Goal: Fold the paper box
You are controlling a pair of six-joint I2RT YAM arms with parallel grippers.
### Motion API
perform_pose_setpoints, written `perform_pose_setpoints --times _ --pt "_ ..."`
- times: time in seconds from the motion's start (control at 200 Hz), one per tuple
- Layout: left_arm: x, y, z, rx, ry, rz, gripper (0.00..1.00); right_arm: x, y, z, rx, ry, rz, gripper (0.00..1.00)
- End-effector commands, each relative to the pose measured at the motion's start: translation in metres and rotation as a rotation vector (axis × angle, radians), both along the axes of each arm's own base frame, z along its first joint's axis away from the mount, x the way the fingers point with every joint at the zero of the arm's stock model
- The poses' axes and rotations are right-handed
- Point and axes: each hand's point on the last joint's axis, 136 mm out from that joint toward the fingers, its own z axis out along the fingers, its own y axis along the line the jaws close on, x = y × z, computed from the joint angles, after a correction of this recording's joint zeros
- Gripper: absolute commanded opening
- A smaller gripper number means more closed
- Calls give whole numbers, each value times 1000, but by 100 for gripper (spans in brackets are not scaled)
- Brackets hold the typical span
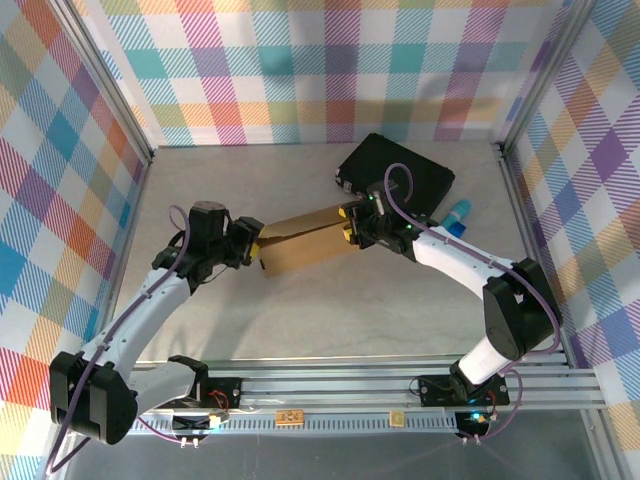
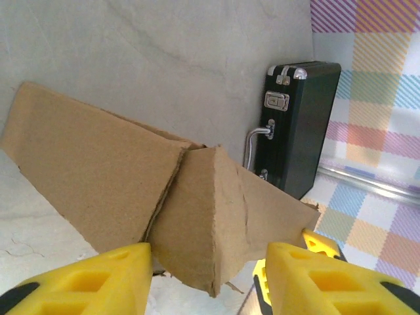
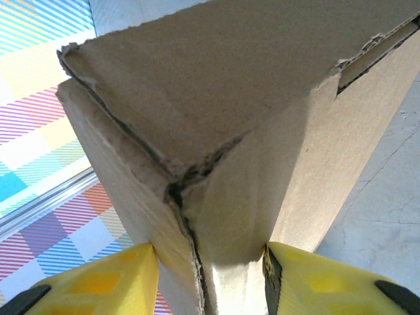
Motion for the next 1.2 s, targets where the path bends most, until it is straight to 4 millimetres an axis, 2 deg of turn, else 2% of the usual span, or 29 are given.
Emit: perform_pose_setpoints --times 0.0,0.165,0.31,0.39,0.53,0.565,0.765,0.885,1.02,1.195 --pt "-12 10 -23 4 66 32 40 -19 -14 -54 -94 155 0 45" --pt "-16 13 -41 1 111 39 38 -20 -15 -56 -101 164 -1 45" --pt "-24 19 -55 17 176 51 25 -20 -15 -57 -103 171 -5 45" --pt "-26 25 -55 31 190 64 17 -19 -14 -57 -103 174 -5 45" --pt "-26 28 -44 47 198 68 12 -19 -15 -55 -106 175 -6 45" --pt "-26 28 -40 45 199 65 15 -19 -15 -55 -109 178 -7 45" --pt "-31 28 -6 5 191 89 45 -20 -16 -56 -112 186 -7 45" --pt "-35 32 13 -4 175 119 49 -20 -15 -57 -111 188 -7 45" --pt "-36 33 8 -61 182 172 56 -19 -14 -56 -108 185 -6 44" --pt "0 19 0 -200 109 206 58 -19 -13 -57 -105 187 -1 44"
